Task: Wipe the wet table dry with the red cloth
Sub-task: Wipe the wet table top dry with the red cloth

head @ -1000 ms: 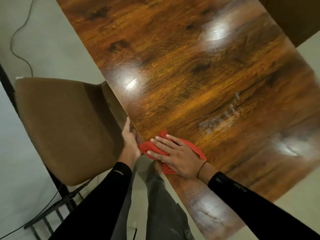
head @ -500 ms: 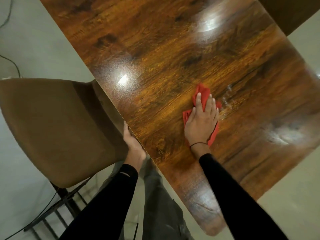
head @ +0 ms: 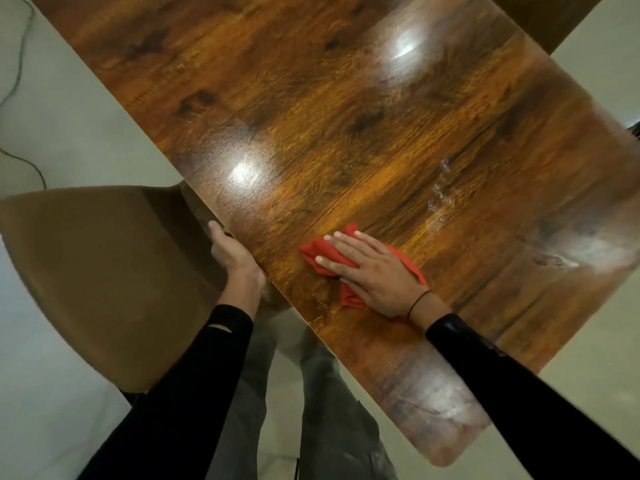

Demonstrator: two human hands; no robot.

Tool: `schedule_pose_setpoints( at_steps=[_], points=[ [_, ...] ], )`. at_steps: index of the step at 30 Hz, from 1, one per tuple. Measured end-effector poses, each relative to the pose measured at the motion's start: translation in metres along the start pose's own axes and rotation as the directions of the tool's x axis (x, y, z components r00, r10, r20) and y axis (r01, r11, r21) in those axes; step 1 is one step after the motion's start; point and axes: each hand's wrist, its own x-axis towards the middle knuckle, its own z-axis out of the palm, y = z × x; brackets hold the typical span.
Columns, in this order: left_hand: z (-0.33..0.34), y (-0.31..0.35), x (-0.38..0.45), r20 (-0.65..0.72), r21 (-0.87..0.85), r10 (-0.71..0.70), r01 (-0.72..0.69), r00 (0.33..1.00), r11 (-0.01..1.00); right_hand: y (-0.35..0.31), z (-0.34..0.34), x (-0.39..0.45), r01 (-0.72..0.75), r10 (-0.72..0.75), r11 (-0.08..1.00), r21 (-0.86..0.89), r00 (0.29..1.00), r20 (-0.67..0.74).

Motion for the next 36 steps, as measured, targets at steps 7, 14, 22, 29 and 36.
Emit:
schedule_pose_setpoints(
  at_steps=[7, 14, 22, 29, 36],
  points=[
    [0.021, 0.03, -0.005, -0.212, 0.274, 0.361, -0.299, 0.908, 0.914, 0.035, -0.02, 0.048, -0.47, 0.469, 0.881, 0.05, 0.857, -0.212],
    [0.046, 0.008, -0.029, 0.293, 0.38, 0.653, -0.712, 0.699, 0.591, 0.009, -0.009, 0.033, -0.272, 0.276, 0.961, 0.05, 0.95, -0.146],
    [0.077, -0.018, -0.03, 0.7, 0.338, 0.511, -0.862, 0.499, 0.378, 0.05, -0.013, -0.005, -0.439, 0.443, 0.896, 0.071, 0.869, -0.219],
    [0.084, -0.01, -0.016, 0.821, 0.291, 0.419, -0.915, 0.388, 0.278, 0.09, -0.031, 0.046, -0.675, 0.683, 0.721, 0.156, 0.655, -0.324],
    [0.115, -0.004, -0.021, 0.884, 0.213, 0.341, -0.925, 0.32, 0.314, 0.04, -0.009, 0.009, -0.568, 0.579, 0.814, 0.124, 0.773, -0.258]
  ],
)
